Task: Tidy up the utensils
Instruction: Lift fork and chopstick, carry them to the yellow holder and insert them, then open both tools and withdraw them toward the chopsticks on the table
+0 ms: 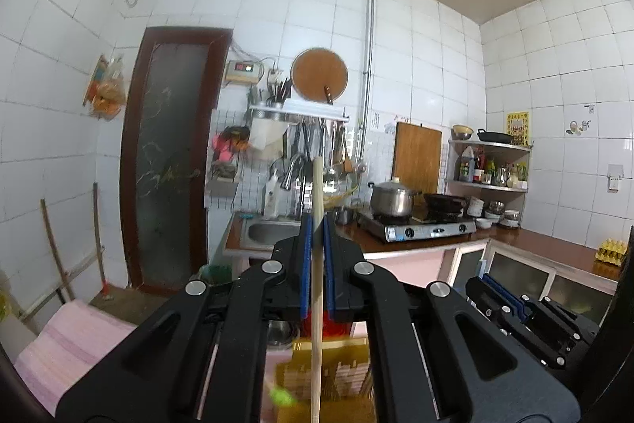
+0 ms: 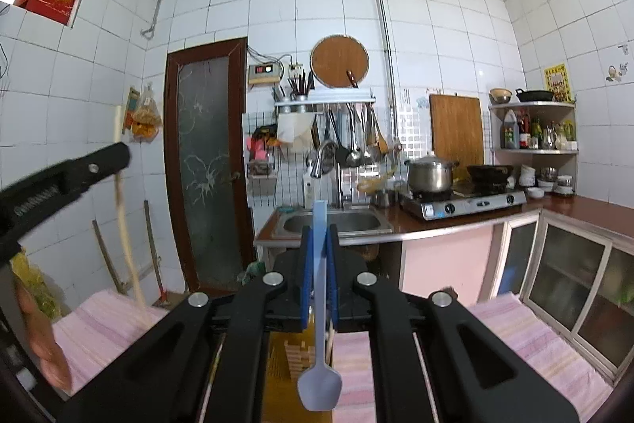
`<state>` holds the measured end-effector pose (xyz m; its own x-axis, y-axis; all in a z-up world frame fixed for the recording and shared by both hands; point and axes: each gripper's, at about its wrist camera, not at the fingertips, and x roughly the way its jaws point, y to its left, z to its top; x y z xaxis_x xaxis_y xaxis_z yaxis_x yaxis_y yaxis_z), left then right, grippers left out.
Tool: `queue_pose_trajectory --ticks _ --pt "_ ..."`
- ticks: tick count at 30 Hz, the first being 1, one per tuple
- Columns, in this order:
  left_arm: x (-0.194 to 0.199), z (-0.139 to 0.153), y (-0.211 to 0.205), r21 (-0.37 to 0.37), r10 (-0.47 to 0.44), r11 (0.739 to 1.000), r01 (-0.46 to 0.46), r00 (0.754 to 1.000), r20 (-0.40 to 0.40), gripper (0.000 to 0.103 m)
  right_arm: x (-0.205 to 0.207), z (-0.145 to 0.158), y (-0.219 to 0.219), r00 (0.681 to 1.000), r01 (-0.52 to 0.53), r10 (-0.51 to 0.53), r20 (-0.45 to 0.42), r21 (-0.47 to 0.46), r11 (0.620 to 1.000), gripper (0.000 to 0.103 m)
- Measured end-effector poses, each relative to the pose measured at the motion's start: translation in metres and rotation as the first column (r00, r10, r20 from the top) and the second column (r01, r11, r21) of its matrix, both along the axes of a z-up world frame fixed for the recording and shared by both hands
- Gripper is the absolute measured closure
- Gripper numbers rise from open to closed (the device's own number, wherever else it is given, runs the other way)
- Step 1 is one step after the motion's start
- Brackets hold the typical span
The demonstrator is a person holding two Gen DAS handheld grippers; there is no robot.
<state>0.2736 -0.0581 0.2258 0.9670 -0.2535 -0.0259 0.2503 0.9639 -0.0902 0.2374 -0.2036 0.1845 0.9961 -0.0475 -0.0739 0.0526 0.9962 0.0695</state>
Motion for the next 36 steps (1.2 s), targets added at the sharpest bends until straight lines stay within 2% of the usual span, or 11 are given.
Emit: queue_pose_trajectory --ticks 5,10,16,21,22,23,24,25,27,30,36 --pt "0.050 -0.015 -0.016 0.000 0.019 1.000 -0.019 1.000 -0.016 0.098 0.037 0.000 -0.005 1.000 -0.018 0.017 0.006 0.039 0.999 0.096" --pt "0.095 -0.062 -0.019 -0.010 0.052 0.999 -0.053 0.994 -0.095 0.098 0.072 -0.034 -0.007 0.998 -0.036 0.039 -0.050 0.070 0.997 0.096" --pt "0.114 -0.101 -0.011 -0.015 0.066 0.997 -0.070 0.981 -0.180 0.098 0.091 -0.075 -0.013 0.986 -0.033 0.045 -0.161 0.078 0.996 0.096" --pt "0.105 -0.100 0.003 -0.030 0.071 0.996 -0.080 0.971 -0.230 0.096 0.088 -0.081 -0.018 0.964 -0.028 0.043 -0.264 0.061 0.998 0.095" --pt "0.098 -0.095 0.007 -0.029 0.072 0.996 -0.081 0.969 -0.238 0.092 0.086 -0.079 -0.018 0.960 -0.022 0.035 -0.276 0.051 0.998 0.093" --pt "0.093 -0.091 0.010 -0.027 0.073 0.996 -0.082 0.967 -0.245 0.076 0.080 -0.077 -0.019 0.955 -0.009 0.020 -0.295 0.037 0.999 0.088" --pt "0.085 -0.088 0.014 -0.023 0.075 0.996 -0.084 0.965 -0.250 0.057 0.074 -0.074 -0.020 0.953 0.001 0.009 -0.304 0.032 1.000 0.067" --pt "0.071 -0.083 0.021 -0.020 0.086 0.995 -0.093 0.965 -0.247 0.050 0.069 -0.072 -0.021 0.952 0.008 0.002 -0.306 0.030 1.000 0.045" --pt "0.055 -0.079 0.029 0.004 0.111 0.994 -0.114 0.959 -0.260 0.023 0.046 -0.071 -0.022 0.951 0.033 -0.025 -0.309 0.023 0.999 0.042" --pt "0.026 -0.082 0.047 0.043 0.128 0.992 -0.120 0.943 -0.308 0.005 0.021 -0.081 -0.021 0.935 0.037 -0.025 -0.353 0.029 0.999 0.035" --pt "-0.013 -0.123 0.090 0.053 0.173 0.984 -0.168 0.873 -0.456 0.005 -0.009 -0.122 -0.002 0.887 0.027 -0.011 -0.462 0.029 0.999 0.030"
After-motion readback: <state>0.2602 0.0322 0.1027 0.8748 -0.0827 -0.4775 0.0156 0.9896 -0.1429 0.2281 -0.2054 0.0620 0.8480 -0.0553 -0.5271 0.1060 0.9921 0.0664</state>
